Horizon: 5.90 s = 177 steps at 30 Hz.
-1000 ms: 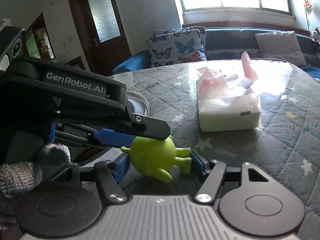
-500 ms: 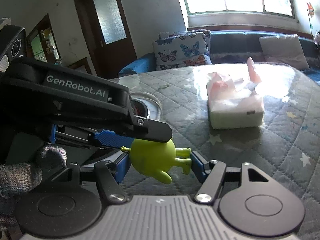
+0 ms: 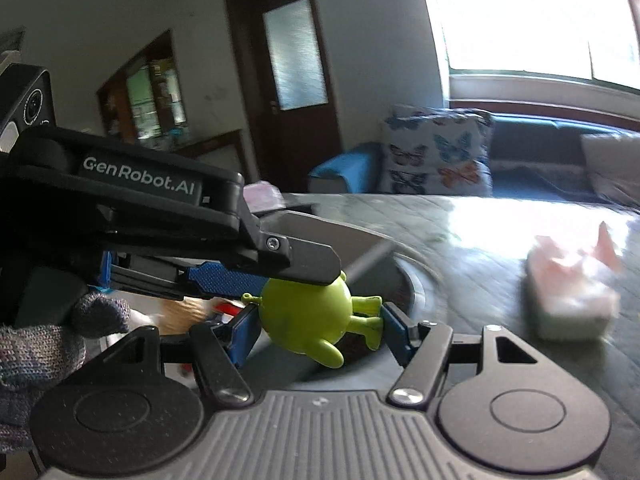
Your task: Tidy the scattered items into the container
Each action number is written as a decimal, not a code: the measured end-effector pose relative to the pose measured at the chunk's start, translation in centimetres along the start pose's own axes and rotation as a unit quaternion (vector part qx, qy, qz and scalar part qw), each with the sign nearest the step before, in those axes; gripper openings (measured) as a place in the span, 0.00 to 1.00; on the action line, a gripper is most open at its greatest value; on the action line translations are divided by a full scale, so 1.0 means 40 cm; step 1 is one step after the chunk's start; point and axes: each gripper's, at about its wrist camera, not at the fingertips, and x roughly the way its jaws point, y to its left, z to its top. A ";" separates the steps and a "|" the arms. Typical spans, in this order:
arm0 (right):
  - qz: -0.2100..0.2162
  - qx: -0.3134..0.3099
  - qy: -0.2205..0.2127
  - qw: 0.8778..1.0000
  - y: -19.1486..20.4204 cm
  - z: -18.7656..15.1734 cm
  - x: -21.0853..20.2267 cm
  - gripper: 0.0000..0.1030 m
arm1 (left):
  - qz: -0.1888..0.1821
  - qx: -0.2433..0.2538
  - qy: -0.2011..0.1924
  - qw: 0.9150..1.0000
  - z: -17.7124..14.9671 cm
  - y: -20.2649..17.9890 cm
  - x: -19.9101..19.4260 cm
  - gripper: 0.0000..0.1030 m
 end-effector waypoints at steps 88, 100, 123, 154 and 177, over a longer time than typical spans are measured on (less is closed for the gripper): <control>0.023 -0.002 0.045 0.999 0.144 -0.061 -0.032 0.84 | 0.092 0.040 -0.060 0.993 -0.152 0.077 -0.236 0.45; 0.022 0.017 0.058 0.998 0.174 -0.105 -0.079 0.88 | 0.143 0.061 -0.055 0.986 -0.239 0.064 -0.275 0.45; -0.002 -0.005 0.081 0.997 0.229 -0.163 -0.088 0.93 | 0.282 0.059 -0.042 0.957 -0.298 0.098 -0.275 0.45; -0.012 0.004 0.101 0.995 0.229 -0.151 -0.025 0.97 | 0.342 0.084 -0.038 0.935 -0.268 0.143 -0.232 0.41; -0.006 0.016 0.123 0.992 0.231 -0.131 0.043 1.00 | 0.375 0.095 -0.021 0.922 -0.220 0.181 -0.199 0.42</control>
